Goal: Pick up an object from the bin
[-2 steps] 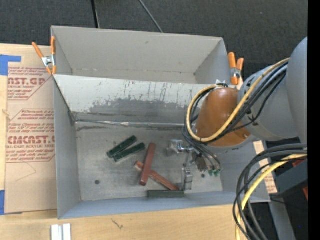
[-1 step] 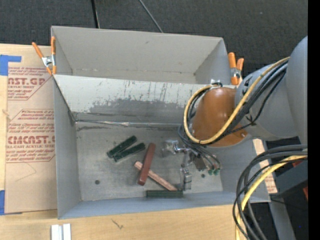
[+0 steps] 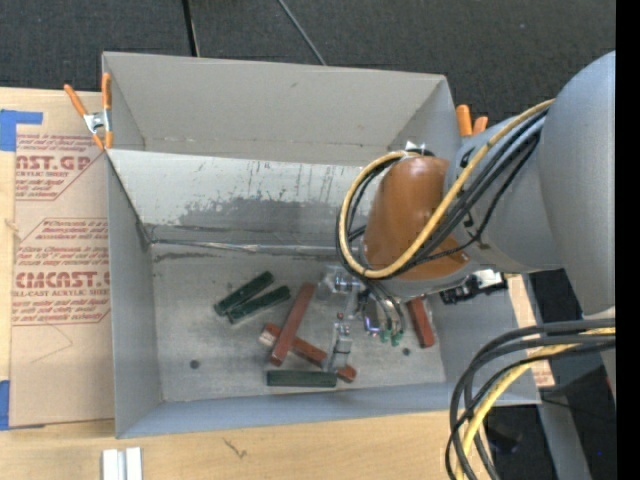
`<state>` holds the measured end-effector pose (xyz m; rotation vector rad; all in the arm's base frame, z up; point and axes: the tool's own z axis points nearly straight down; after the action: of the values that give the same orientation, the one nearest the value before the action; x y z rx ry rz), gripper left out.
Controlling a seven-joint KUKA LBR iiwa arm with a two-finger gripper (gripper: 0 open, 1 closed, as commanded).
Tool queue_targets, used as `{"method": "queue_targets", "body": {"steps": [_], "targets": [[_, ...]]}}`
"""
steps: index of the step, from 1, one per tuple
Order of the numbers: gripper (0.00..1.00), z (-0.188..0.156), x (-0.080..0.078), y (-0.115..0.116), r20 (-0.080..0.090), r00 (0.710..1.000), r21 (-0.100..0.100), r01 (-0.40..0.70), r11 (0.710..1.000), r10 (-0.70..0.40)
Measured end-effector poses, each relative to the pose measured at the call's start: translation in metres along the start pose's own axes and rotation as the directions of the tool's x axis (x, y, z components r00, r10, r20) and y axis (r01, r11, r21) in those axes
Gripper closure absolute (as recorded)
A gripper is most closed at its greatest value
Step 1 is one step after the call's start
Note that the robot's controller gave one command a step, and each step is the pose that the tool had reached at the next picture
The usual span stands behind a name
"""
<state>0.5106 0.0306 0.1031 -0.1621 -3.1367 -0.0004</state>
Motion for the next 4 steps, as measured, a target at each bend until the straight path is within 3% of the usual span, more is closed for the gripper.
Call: {"method": "queue_targets", "body": {"steps": [1, 2, 3, 4], "targets": [[1.00, 0.032, 0.010, 0.022, 0.006, 0.929, 0.001, 0.371, 0.929, -0.371], [0.00, 0.031, 0.007, 0.022, 0.018, 0.929, 0.003, 0.370, 0.929, -0.370], [0.00, 0.031, 0.007, 0.022, 0.018, 0.929, 0.003, 0.371, 0.929, -0.371], [1.00, 0.026, -0.042, -0.043, 0.003, 0.818, 0.001, 0.575, 0.818, -0.575]]}}
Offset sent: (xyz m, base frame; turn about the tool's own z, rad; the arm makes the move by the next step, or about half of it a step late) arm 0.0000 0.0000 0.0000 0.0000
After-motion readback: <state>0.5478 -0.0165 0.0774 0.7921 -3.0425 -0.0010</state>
